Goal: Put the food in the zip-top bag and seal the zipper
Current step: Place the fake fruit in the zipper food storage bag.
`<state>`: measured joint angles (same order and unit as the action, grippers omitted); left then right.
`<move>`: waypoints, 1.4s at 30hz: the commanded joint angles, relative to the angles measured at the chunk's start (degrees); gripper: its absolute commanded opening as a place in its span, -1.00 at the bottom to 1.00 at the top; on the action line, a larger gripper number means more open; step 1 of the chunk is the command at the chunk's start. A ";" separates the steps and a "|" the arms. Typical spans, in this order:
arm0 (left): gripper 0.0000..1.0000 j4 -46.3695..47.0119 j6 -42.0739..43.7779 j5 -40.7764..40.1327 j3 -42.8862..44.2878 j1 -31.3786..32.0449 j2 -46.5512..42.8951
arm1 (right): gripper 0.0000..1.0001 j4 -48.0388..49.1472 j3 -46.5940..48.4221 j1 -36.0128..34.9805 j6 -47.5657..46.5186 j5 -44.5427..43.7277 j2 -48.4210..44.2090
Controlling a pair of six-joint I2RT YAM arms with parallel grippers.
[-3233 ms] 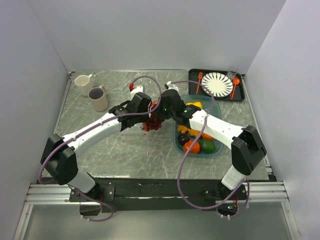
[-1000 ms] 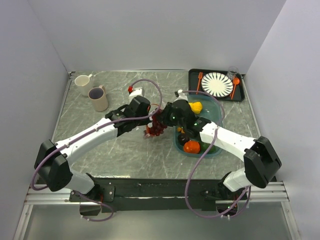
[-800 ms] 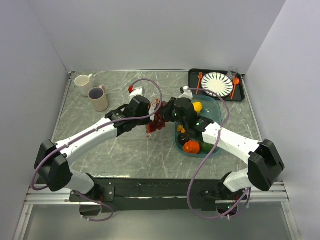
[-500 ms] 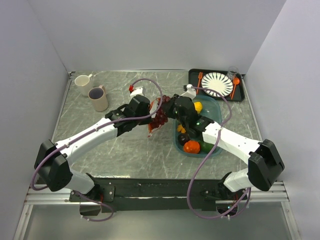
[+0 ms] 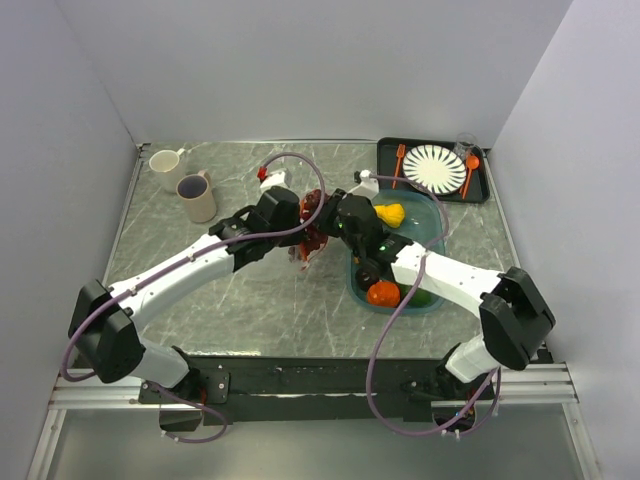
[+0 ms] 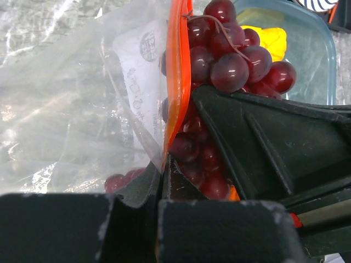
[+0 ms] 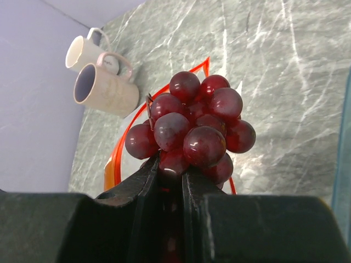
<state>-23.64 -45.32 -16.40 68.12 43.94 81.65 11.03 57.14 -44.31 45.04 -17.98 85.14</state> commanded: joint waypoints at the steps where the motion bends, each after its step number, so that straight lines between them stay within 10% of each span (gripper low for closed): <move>1: -0.99 2.89 -0.56 -0.20 2.90 0.00 -1.40 | -1.00 5.68 2.62 -1.12 1.28 2.42 1.60; 26: -0.99 1.74 -2.14 -4.52 -3.60 -4.39 -5.53 | -0.90 -1.25 1.20 -1.83 -15.76 20.40 -2.01; 34: -0.99 6.49 0.32 -1.36 -4.05 -4.48 -6.68 | -0.48 -17.69 15.62 -1.22 -17.09 29.57 5.82; 42: -0.99 7.20 0.85 -1.08 -4.13 -4.57 -8.25 | 0.48 -25.52 21.78 0.98 -14.63 31.34 8.02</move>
<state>-20.49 -44.60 -19.49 63.96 38.83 76.16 -13.19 74.43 -44.03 28.58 9.26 93.36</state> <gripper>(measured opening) 0.022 0.679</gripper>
